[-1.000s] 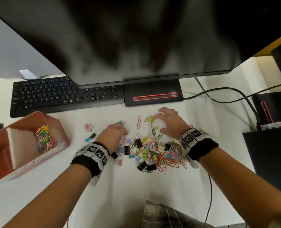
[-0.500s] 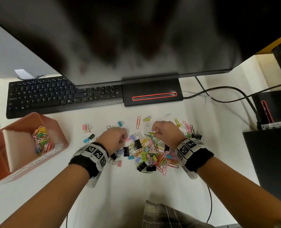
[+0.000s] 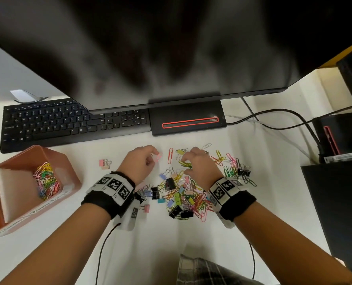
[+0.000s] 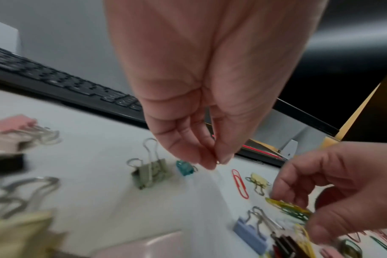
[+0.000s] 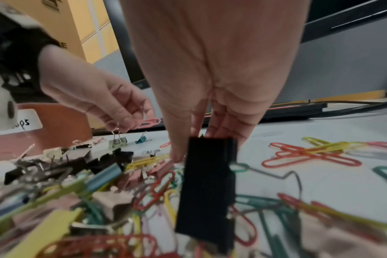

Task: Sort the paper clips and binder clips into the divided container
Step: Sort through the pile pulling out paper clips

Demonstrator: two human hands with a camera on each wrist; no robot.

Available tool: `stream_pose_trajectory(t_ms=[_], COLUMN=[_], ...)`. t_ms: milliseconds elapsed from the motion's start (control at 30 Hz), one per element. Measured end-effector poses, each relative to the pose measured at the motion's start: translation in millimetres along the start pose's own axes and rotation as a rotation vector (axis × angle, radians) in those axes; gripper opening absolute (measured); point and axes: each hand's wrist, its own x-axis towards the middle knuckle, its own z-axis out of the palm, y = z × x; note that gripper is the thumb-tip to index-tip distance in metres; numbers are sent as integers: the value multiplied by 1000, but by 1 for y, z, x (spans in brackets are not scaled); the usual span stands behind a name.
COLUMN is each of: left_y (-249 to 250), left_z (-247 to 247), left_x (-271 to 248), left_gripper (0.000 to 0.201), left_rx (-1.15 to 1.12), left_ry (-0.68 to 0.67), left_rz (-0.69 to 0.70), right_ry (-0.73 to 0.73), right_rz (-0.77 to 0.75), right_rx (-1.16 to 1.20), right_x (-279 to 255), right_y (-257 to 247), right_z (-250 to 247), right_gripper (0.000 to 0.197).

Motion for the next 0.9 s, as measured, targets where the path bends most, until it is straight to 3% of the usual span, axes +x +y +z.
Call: stream_pose_trajectory(t_ms=[133, 300, 533, 700, 833, 900], left_y=[23, 34, 33, 28, 29, 29], left_z=[17, 32, 43, 46, 40, 39], left_x=[15, 22, 34, 44, 45, 44], left_gripper=[32, 33, 12, 5, 20, 16], left_rx=[-84, -55, 71, 264, 227, 220], left_ry=[26, 10, 117, 10, -99, -137], left_rz=[-42, -122, -79, -13, -42, -38], right_ry=[-88, -96, -140, -180, -207, -170], right_rz=[13, -33, -64, -111, -133, -116], right_rx=[4, -57, -49, -167, -126, -63], right_x=[7, 2, -1, -1, -3, -5], right_y=[0, -1, 9, 8, 11, 17], right_z=[-5, -3, -8, -9, -16, -28], right_gripper=[21, 13, 15, 19, 19, 17])
